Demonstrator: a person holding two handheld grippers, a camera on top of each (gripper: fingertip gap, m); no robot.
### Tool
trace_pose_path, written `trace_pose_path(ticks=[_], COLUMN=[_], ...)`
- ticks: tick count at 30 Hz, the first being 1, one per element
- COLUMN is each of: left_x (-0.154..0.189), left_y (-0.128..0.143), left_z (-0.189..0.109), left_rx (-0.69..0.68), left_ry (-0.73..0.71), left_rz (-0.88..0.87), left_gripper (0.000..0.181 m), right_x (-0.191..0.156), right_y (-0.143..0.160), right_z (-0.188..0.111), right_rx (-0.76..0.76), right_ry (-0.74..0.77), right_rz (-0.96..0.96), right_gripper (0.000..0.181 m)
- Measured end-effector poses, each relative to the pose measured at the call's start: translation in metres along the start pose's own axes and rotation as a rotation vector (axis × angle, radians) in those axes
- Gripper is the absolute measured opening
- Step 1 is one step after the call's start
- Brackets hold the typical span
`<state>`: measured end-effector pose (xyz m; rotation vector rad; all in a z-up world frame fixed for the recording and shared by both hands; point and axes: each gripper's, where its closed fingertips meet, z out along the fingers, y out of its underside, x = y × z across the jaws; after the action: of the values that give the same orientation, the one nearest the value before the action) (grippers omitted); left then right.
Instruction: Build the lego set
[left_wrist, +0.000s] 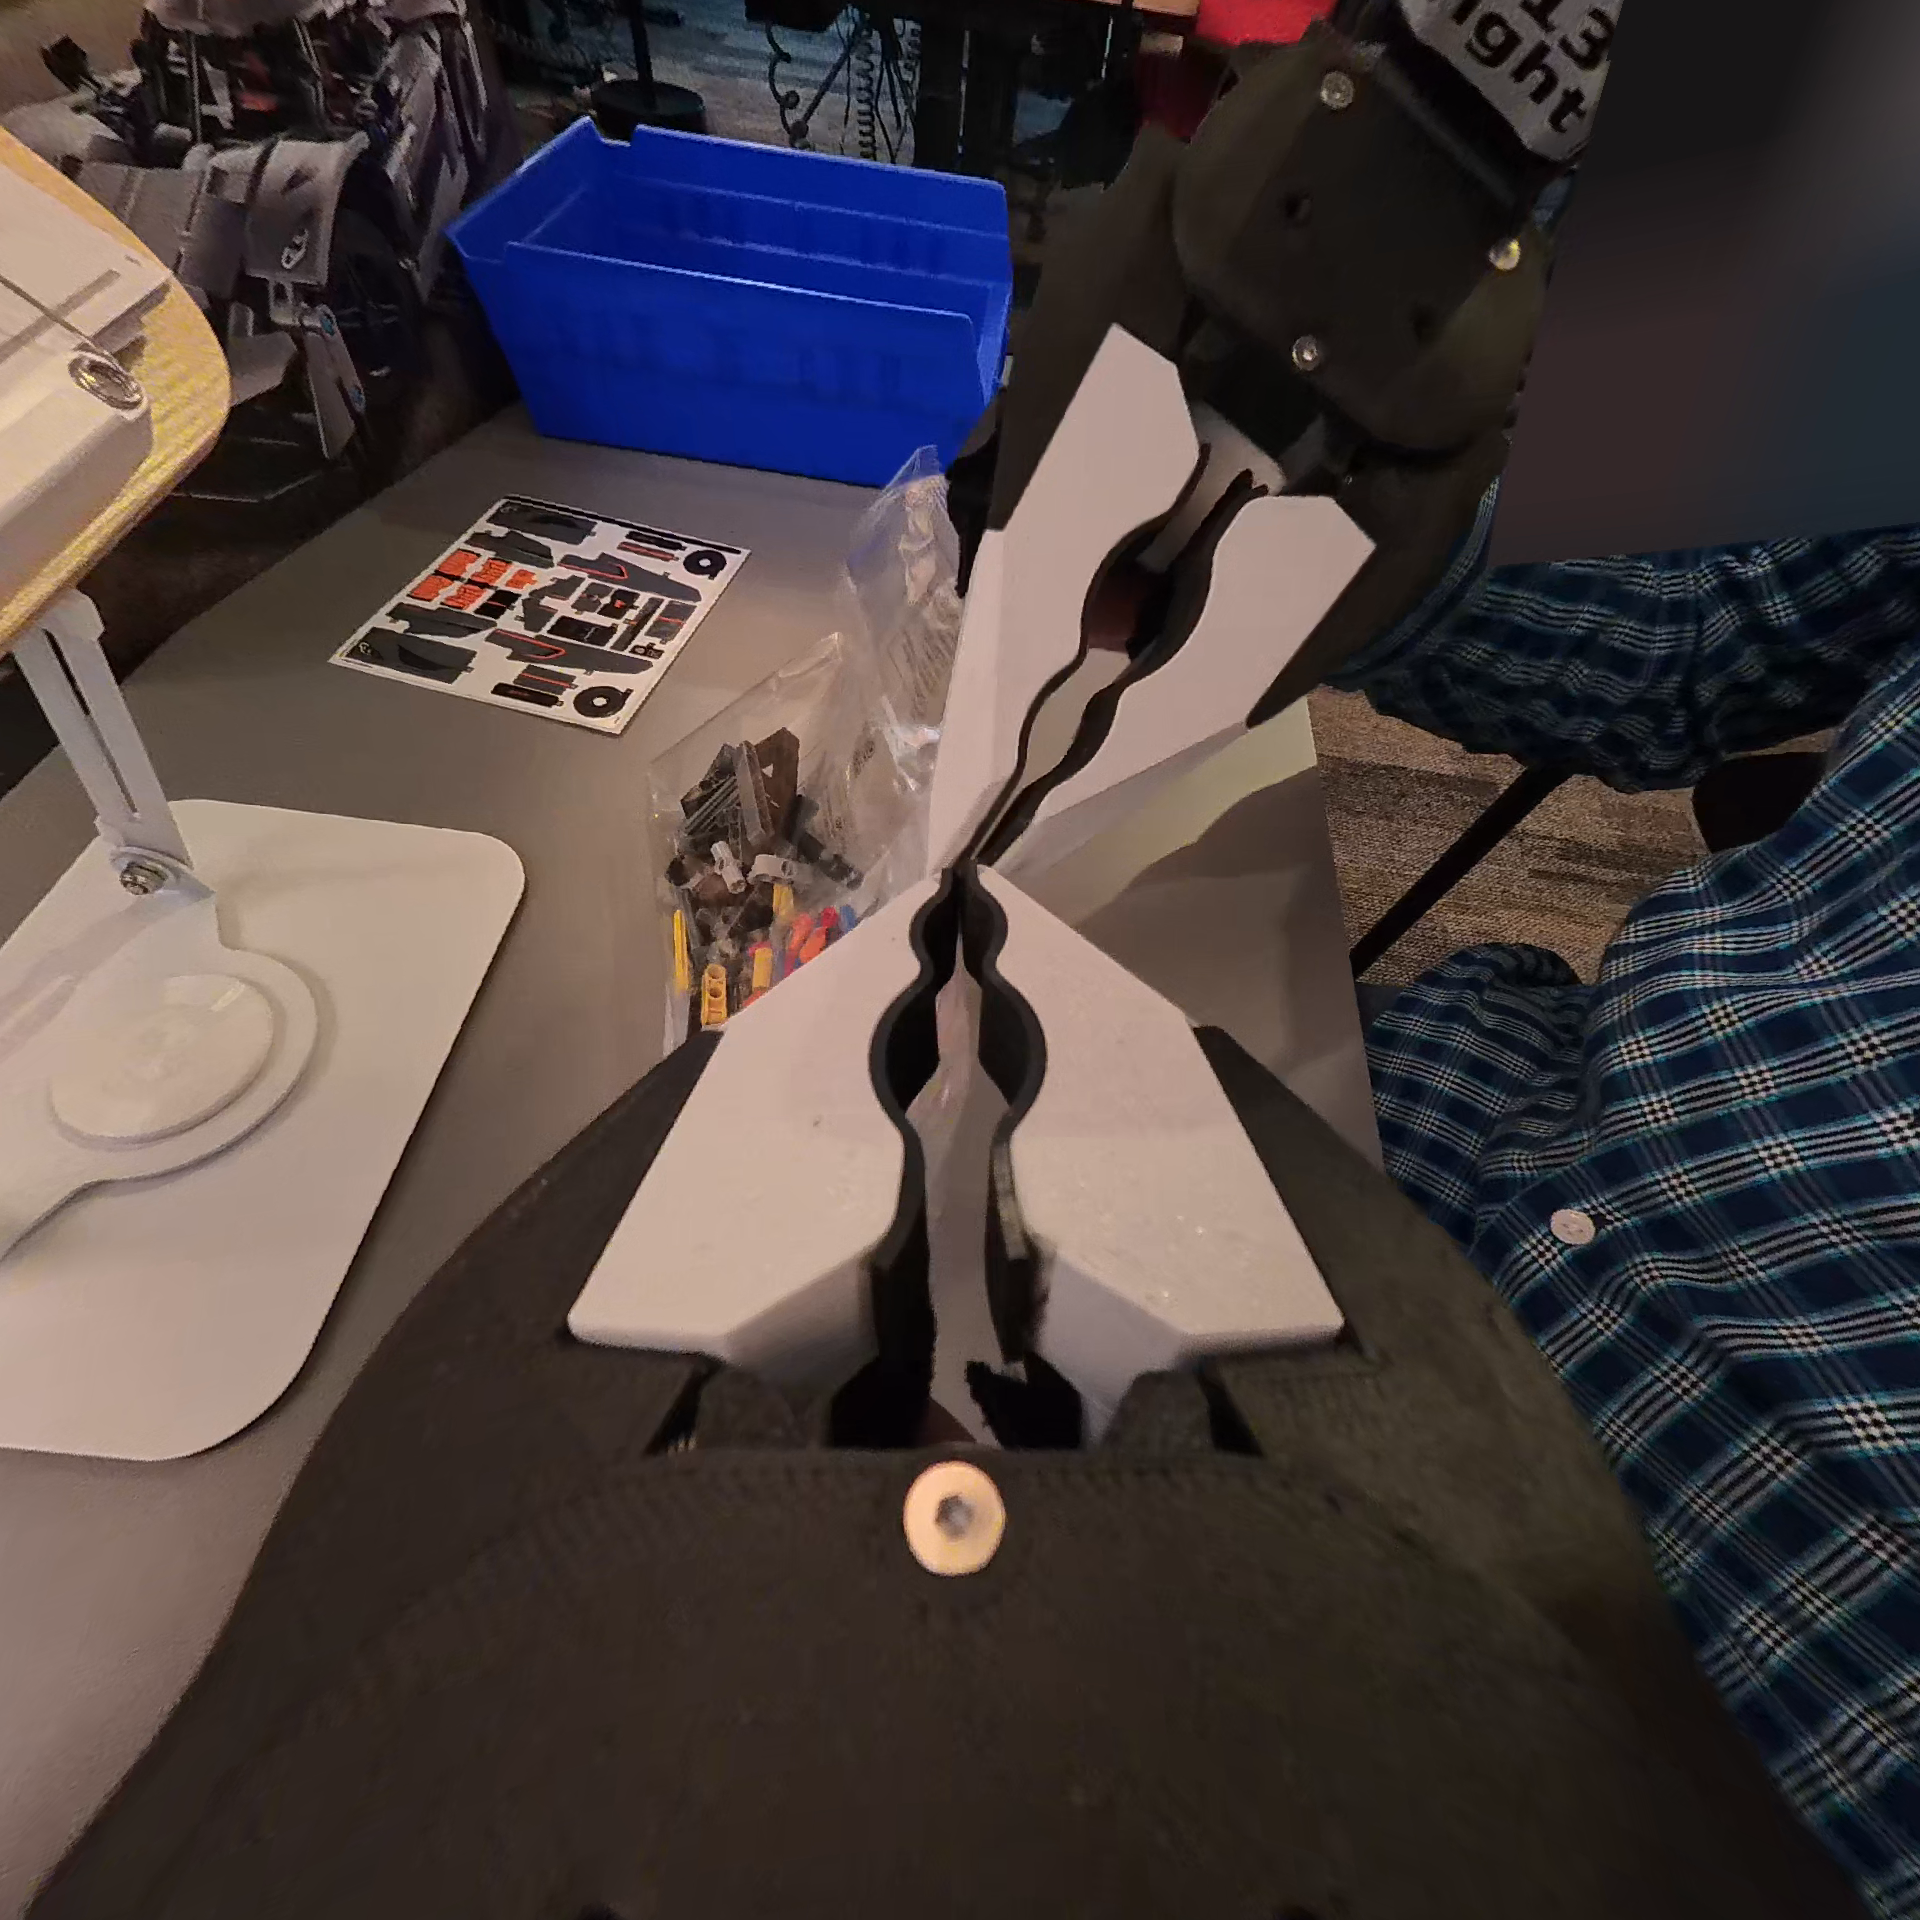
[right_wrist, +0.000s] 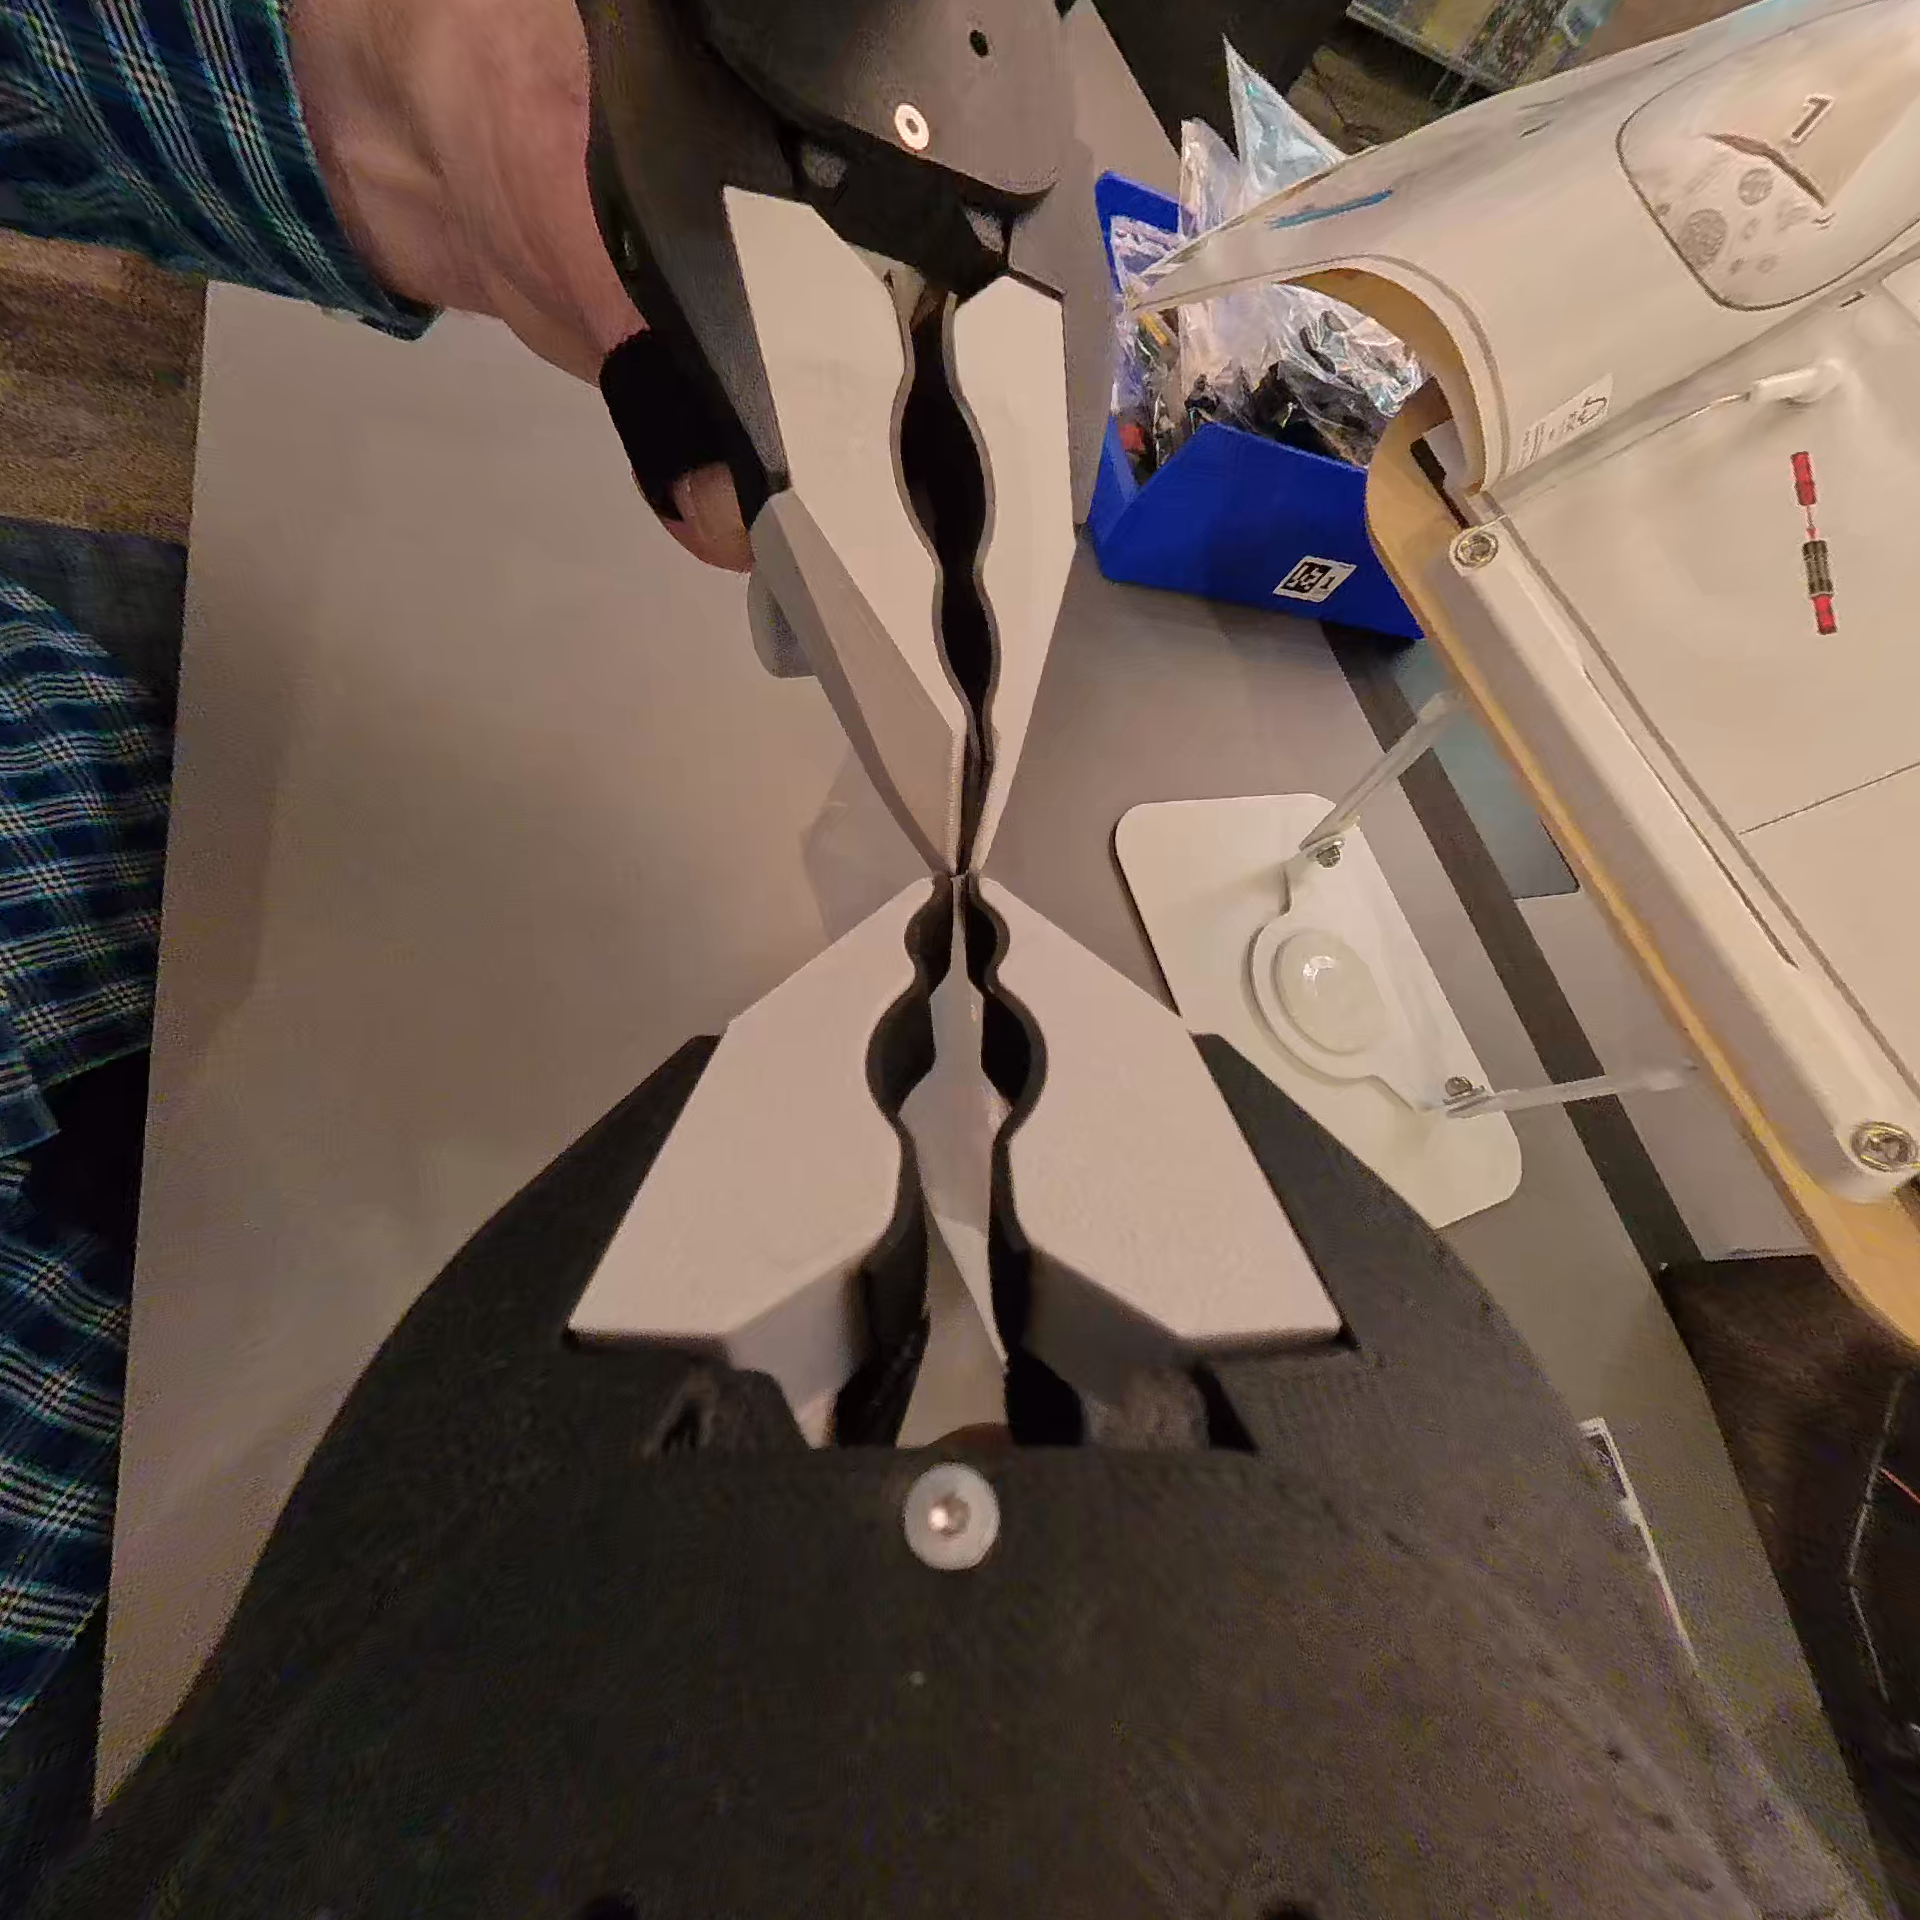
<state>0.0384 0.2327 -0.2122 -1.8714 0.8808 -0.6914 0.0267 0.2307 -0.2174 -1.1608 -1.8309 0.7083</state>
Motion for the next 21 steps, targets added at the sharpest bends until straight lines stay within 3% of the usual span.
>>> trace_pose_path(ticks=[1,9,15,18,21], left_x=[0.0,0.0,-0.008,-0.027,-0.024], left_y=[0.0,-0.001,-0.003,0.0,0.008], left_z=[0.0,0.003,0.003,-0.003,0.004], left_rx=[-0.003,0.033,0.113,0.18,0.137], left_ry=[0.0,0.043,0.089,0.06,0.037], left_rz=[0.001,-0.113,-0.299,-0.454,-0.43], left_gripper=[0.0,0.0,0.0,0.0,0.0], right_x=[0.0,0.003,0.011,0.0,-0.002], right_y=[0.001,0.003,0.003,-0.003,0.006], right_z=[0.0,-0.001,0.001,0.005,0.017], right_rx=[-0.003,-0.053,-0.087,-0.068,-0.1], right_ry=[0.004,0.109,0.23,0.236,0.249], right_rz=[-0.009,-0.164,-0.278,-0.338,-0.357], right_gripper=[0.0,0.0,0.0,0.0,0.0])
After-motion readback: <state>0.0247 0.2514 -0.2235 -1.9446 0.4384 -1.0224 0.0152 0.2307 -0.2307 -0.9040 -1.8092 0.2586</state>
